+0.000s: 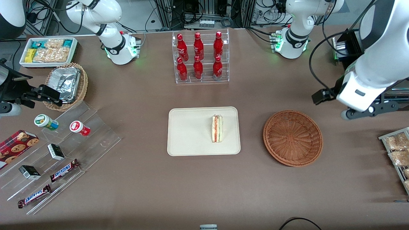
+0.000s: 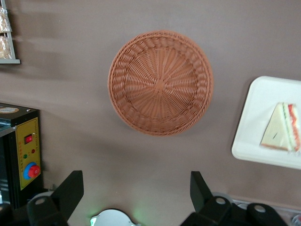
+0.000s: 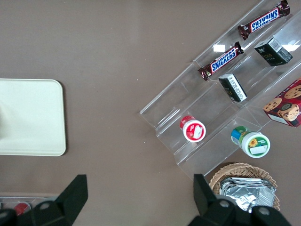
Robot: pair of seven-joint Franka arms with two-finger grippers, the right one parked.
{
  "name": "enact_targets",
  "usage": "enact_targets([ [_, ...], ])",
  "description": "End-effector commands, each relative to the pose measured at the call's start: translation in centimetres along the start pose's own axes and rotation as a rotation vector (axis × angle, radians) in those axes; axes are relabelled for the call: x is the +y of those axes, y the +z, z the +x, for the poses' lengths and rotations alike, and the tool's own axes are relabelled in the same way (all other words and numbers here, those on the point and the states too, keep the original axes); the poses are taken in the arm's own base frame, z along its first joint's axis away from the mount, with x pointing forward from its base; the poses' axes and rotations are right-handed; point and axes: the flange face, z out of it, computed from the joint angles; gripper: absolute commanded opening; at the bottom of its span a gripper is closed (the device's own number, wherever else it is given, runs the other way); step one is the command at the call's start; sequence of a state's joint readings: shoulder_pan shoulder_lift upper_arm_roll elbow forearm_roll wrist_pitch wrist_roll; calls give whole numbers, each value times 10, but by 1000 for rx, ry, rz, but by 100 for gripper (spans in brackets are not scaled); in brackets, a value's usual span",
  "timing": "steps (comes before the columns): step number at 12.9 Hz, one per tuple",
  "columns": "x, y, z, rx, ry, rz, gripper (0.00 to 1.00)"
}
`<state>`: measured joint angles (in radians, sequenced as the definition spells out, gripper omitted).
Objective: Place sandwich from basket to tray
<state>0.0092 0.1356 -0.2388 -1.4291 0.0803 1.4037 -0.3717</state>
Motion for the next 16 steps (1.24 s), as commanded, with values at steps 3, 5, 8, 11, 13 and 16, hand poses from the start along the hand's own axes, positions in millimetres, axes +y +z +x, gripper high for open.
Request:
enact_targets([
  [3, -36, 2, -30, 1, 38, -36, 100],
  [5, -46, 0, -33, -7, 74, -33, 100],
  [8, -57, -5, -36, -6, 156, -33, 100],
  [11, -62, -3, -38, -29, 253, -30, 100],
  [13, -65, -3, -37, -29, 234, -24, 100],
  [16, -64, -4, -37, -23, 152, -19, 100],
])
